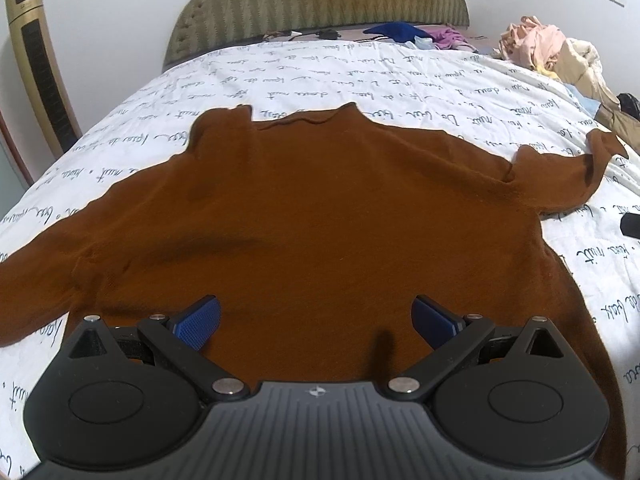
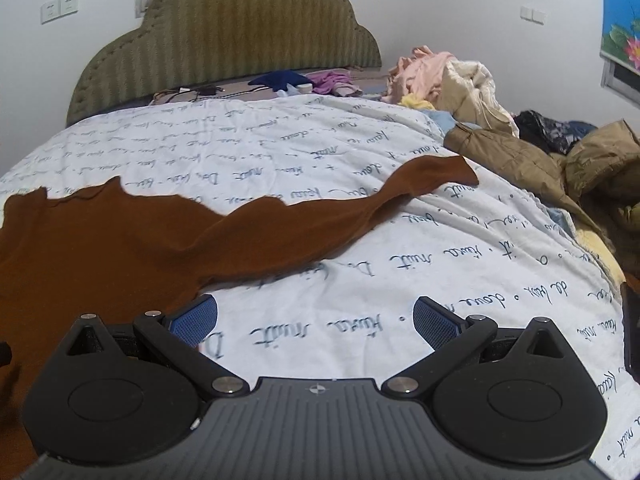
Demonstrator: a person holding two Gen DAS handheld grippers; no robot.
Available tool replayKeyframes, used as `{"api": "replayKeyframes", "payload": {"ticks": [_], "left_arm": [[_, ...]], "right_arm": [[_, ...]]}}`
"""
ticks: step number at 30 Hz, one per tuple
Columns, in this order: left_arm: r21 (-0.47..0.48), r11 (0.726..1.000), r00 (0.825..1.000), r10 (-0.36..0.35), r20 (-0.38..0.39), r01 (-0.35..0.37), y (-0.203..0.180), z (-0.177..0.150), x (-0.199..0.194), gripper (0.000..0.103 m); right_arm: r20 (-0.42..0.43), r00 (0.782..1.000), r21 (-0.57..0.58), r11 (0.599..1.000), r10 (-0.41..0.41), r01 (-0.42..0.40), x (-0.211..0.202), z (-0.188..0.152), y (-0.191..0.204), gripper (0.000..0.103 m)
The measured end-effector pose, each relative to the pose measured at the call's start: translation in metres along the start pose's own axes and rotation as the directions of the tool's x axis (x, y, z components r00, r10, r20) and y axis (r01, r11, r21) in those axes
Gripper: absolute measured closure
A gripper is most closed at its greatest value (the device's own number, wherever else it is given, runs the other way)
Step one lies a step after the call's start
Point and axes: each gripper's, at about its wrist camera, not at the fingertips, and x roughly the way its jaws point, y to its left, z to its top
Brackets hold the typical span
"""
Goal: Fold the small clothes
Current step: 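Grasp the brown sweater's sleeve cuff with the right gripper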
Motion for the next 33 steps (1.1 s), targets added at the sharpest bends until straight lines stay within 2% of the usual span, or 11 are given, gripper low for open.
{"api": "replayKeyframes", "payload": {"ticks": [6, 9, 11, 13, 15, 20, 24, 25, 30, 31, 33], "left_arm": [[0.038, 0.999, 1.0, 0.008, 0.003, -0.009, -0.018, 0.01, 0.001, 0.001], [0.071, 0.997, 1.0, 0.027, 0.014, -0.028, -0.031, 0.016, 0.002, 0.001], [0.084, 0.996, 1.0, 0.021, 0.018, -0.023, -0.039, 0.018, 0.003, 0.001], [0.096, 0.995, 1.0, 0.015, 0.014, -0.017, -0.045, 0.016, 0.007, 0.001], [0.106, 0.994, 1.0, 0.015, 0.012, -0.016, -0.05, 0.017, 0.013, 0.001], [0.114, 0.993, 0.999, 0.024, 0.022, -0.026, -0.063, 0.043, 0.025, 0.001], [0.106, 0.994, 0.999, 0.034, 0.031, -0.037, -0.06, 0.042, 0.024, 0.001], [0.105, 0.994, 0.999, 0.037, 0.025, -0.039, -0.057, 0.037, 0.024, 0.001], [0.086, 0.991, 0.994, 0.106, -0.012, -0.104, -0.025, 0.016, 0.022, 0.001], [0.073, 0.991, 0.993, 0.117, -0.016, -0.116, -0.017, 0.015, 0.02, 0.001], [0.026, 0.99, 0.99, 0.141, -0.018, -0.141, 0.003, 0.013, 0.014, 0.001]], "right_arm": [[-0.018, 1.0, 0.146, 0.989, 0.019, -0.016, 0.04, 0.031, -0.053, 0.0], [-0.017, 0.996, 0.294, 0.952, 0.089, -0.08, 0.068, 0.051, -0.103, 0.001], [0.007, 0.985, 0.422, 0.892, 0.174, -0.161, 0.09, 0.062, -0.14, 0.001], [0.037, 0.96, 0.533, 0.807, 0.277, -0.254, 0.115, 0.068, -0.172, 0.003], [0.055, 0.939, 0.613, 0.731, 0.339, -0.3, 0.141, 0.071, -0.194, 0.003], [0.075, 0.926, 0.705, 0.638, 0.369, -0.311, 0.192, 0.073, -0.213, 0.01], [0.183, 0.869, 0.747, 0.509, 0.459, -0.426, 0.222, 0.075, -0.22, 0.015], [0.192, 0.862, 0.749, 0.497, 0.469, -0.437, 0.229, 0.076, -0.219, 0.017], [0.186, 0.875, 0.76, 0.499, 0.446, -0.416, 0.25, 0.085, -0.218, 0.031], [0.192, 0.877, 0.762, 0.496, 0.441, -0.416, 0.25, 0.085, -0.218, 0.038], [0.206, 0.887, 0.765, 0.497, 0.412, -0.409, 0.245, 0.082, -0.223, 0.041]]}}
